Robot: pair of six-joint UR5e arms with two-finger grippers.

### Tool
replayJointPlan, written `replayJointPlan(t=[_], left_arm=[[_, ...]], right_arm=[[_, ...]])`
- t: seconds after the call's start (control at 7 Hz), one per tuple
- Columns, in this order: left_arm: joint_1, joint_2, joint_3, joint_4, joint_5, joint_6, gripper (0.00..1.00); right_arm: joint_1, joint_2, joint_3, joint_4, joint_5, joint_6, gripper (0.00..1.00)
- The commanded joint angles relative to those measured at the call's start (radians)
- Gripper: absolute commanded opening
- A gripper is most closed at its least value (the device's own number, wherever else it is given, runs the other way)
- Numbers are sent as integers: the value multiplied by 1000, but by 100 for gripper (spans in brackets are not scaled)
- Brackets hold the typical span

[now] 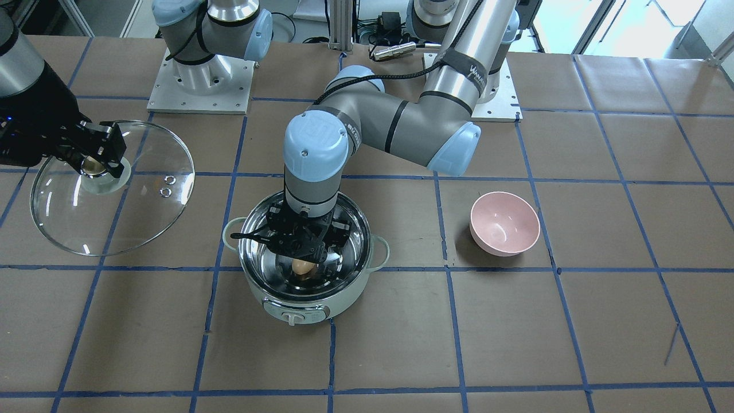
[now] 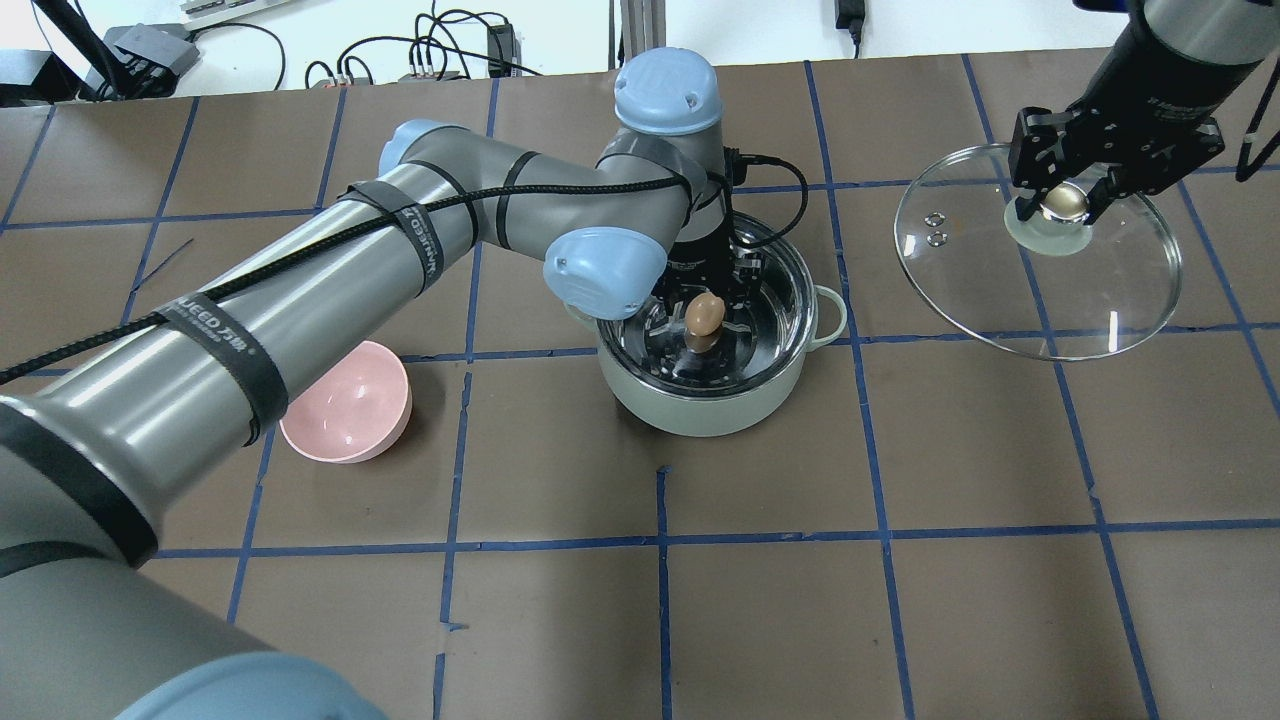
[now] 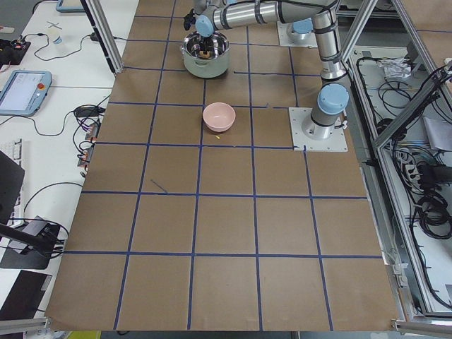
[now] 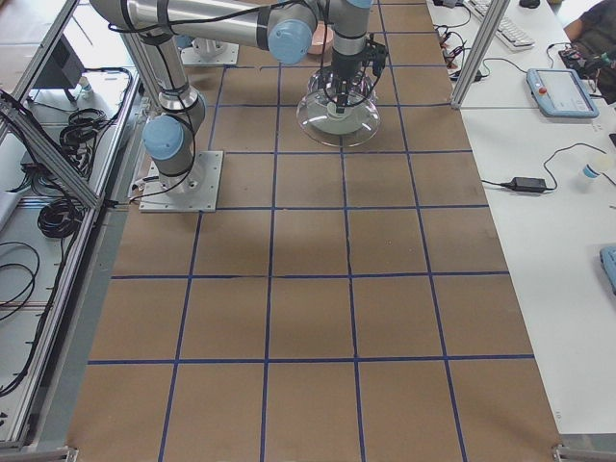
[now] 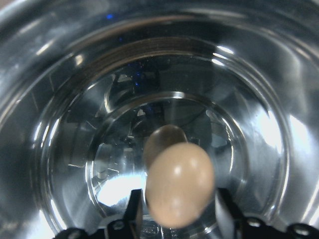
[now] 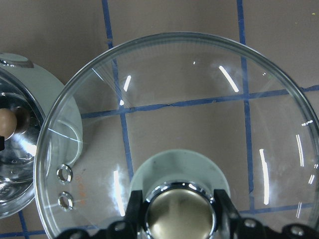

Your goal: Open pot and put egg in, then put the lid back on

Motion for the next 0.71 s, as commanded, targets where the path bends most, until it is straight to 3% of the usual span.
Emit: replayJointPlan(t=[0.0,0.43,0.57], left_arm=[[59,205,-10,-188,1,8,100],[291,398,-13,-387,15,63,100],[332,436,-19,-419,28,89,100]], right_arm=[[5,-6,0,0,5,10,14],[34,-18,-6,-4,72,94,13],[106,-10,-6,-18,73,140,13]])
